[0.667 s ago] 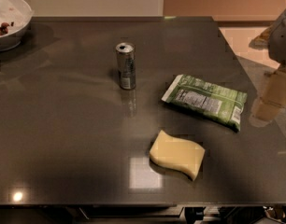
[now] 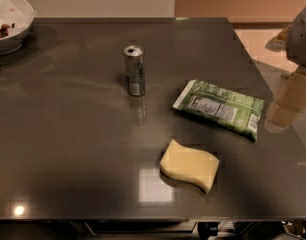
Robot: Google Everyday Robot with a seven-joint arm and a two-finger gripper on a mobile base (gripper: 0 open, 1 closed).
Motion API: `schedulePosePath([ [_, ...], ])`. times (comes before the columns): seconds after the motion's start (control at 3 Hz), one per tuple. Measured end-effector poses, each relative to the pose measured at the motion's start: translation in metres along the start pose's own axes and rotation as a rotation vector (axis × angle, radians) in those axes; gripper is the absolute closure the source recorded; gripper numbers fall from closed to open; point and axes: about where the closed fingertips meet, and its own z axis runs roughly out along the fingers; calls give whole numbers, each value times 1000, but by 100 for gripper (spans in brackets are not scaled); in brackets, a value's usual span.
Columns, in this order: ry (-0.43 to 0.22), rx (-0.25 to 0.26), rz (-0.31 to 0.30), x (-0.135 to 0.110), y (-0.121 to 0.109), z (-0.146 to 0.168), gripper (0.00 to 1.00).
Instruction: Move sponge near redbull can
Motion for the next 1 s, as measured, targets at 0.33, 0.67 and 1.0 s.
schedulePosePath([
  [0.33, -54, -29, -10, -16, 15, 6, 0],
  [0.67, -127, -90, -61, -44, 48, 21, 0],
  [1.0, -169, -154, -112, -66, 82, 49, 0],
])
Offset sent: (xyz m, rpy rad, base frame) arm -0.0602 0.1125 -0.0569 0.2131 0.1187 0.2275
